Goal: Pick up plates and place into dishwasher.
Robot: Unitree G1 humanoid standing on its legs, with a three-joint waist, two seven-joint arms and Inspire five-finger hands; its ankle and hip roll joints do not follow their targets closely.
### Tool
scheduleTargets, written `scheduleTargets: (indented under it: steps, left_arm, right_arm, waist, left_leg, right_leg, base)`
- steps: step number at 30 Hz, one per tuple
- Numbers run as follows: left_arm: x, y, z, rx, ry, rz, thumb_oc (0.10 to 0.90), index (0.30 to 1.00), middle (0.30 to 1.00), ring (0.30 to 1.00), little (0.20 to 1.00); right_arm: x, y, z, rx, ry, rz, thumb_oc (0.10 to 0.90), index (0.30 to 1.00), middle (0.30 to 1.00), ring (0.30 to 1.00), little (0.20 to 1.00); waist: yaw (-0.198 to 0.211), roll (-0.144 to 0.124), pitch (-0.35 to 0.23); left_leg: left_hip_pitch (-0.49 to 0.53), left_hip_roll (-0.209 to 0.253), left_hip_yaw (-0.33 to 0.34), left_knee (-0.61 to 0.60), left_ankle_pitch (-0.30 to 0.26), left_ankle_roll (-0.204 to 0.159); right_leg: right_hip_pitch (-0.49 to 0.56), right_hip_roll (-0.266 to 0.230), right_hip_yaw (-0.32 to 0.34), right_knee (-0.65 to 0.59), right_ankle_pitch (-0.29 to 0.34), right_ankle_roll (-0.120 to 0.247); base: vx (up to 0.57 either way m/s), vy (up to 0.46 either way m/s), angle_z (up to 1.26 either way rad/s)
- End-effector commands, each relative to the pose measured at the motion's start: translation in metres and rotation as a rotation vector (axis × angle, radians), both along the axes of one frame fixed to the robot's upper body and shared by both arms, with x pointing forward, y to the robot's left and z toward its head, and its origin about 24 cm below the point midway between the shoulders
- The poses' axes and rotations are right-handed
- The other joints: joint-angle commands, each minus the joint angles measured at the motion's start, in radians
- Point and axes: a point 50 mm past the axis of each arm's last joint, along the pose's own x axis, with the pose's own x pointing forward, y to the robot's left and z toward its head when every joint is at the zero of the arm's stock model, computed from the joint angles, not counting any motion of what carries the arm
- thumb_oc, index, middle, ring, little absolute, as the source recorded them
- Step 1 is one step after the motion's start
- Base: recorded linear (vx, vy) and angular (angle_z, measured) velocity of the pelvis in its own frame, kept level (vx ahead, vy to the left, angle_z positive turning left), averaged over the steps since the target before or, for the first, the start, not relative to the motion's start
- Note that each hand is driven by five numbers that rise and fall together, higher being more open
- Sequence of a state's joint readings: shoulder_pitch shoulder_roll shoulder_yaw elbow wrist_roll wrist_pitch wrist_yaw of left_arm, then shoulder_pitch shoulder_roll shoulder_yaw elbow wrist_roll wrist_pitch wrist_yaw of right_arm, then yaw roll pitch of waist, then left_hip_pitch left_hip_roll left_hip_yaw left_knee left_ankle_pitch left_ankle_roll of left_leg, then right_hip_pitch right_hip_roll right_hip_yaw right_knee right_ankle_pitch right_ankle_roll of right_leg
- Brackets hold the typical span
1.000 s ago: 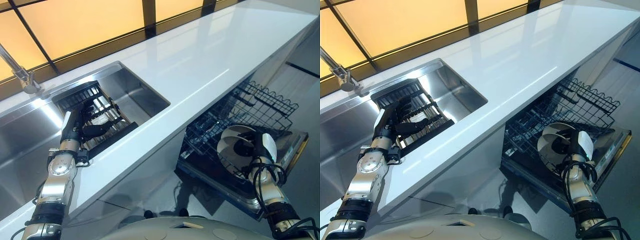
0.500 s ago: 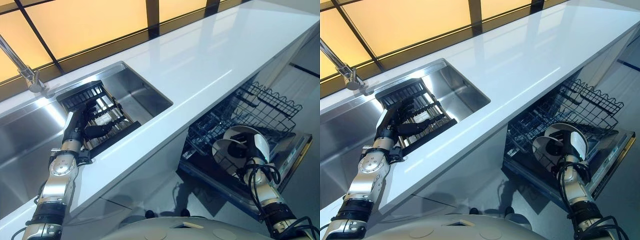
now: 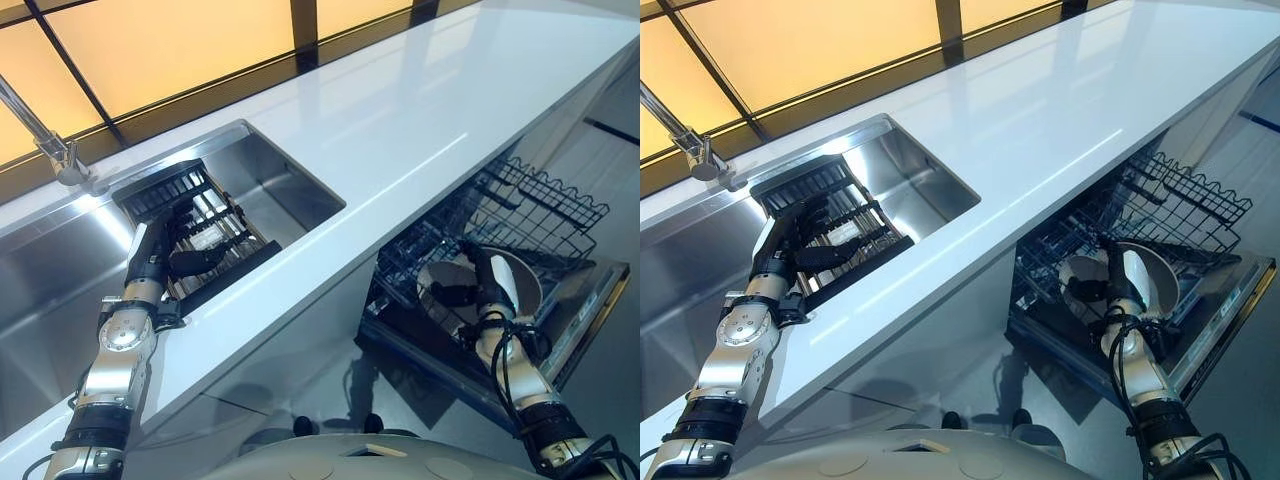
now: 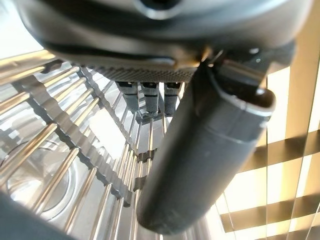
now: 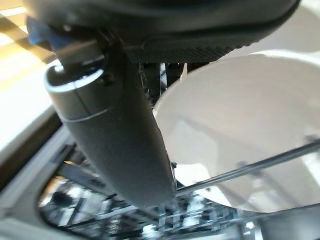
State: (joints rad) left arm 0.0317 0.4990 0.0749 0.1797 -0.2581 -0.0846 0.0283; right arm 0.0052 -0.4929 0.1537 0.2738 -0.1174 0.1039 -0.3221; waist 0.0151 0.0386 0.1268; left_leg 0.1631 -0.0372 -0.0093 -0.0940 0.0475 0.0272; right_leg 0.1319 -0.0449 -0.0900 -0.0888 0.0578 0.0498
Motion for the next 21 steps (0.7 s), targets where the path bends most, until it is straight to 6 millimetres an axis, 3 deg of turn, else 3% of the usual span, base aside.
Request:
scheduleTargets:
  steps: [1,7,12,18,21]
  left_arm:
    - [-0.003,-0.010,-0.007,0.010,0.002,-0.054,0.800,0.900,0.900,0.900,0.900]
    - [-0.004,-0.006,-0.005,0.011,-0.001,-0.044,0.800,0.900,0.900,0.900,0.900]
    - [-0.005,-0.004,-0.005,0.012,-0.005,-0.026,0.800,0.900,0.900,0.900,0.900]
    - [-0.006,0.000,-0.004,0.007,-0.009,-0.003,0.800,0.900,0.900,0.900,0.900]
    - [-0.007,0.004,-0.006,0.003,-0.005,0.006,0.800,0.900,0.900,0.900,0.900]
  right_arm:
    - [0.027,0.004,0.069,-0.003,-0.332,0.107,0.800,0.900,0.900,0.900,0.900]
    - [0.020,-0.004,0.088,-0.003,-0.398,0.123,0.800,0.900,0.900,0.900,0.900]
    - [0.015,-0.008,0.114,0.013,-0.537,0.110,0.800,0.900,0.900,0.900,0.900]
    - [0.003,-0.024,0.147,0.097,-0.808,-0.036,0.800,0.900,0.900,0.900,0.900]
    - [-0.002,-0.037,0.143,0.189,-0.854,-0.139,0.800,0.900,0.900,0.900,0.900]
  waist:
    - [-0.018,-0.036,-0.022]
    - [-0.031,-0.044,-0.021]
    - [-0.044,-0.048,-0.014]
    - [-0.059,-0.044,-0.011]
    - [-0.064,-0.042,-0.013]
  left_leg:
    - [-0.022,-0.030,0.039,0.007,-0.051,-0.008]
    - [-0.028,-0.027,0.054,0.007,-0.043,-0.007]
    - [-0.025,-0.024,0.069,0.007,-0.045,-0.005]
    - [-0.026,-0.023,0.087,0.007,-0.051,-0.006]
    - [-0.027,-0.022,0.096,0.008,-0.053,-0.008]
  right_leg:
    - [-0.034,0.013,0.000,0.077,-0.043,0.058]
    - [-0.047,0.016,0.010,0.083,-0.037,0.060]
    - [-0.050,0.018,0.017,0.089,-0.037,0.061]
    - [-0.056,0.018,0.029,0.092,-0.039,0.067]
    - [-0.061,0.017,0.031,0.094,-0.040,0.069]
  base:
    - [0.00,0.000,0.00]
    - [-0.02,0.001,-0.01]
    - [-0.01,-0.003,-0.08]
    - [-0.01,0.005,-0.06]
    - [0.00,0.004,-0.01]
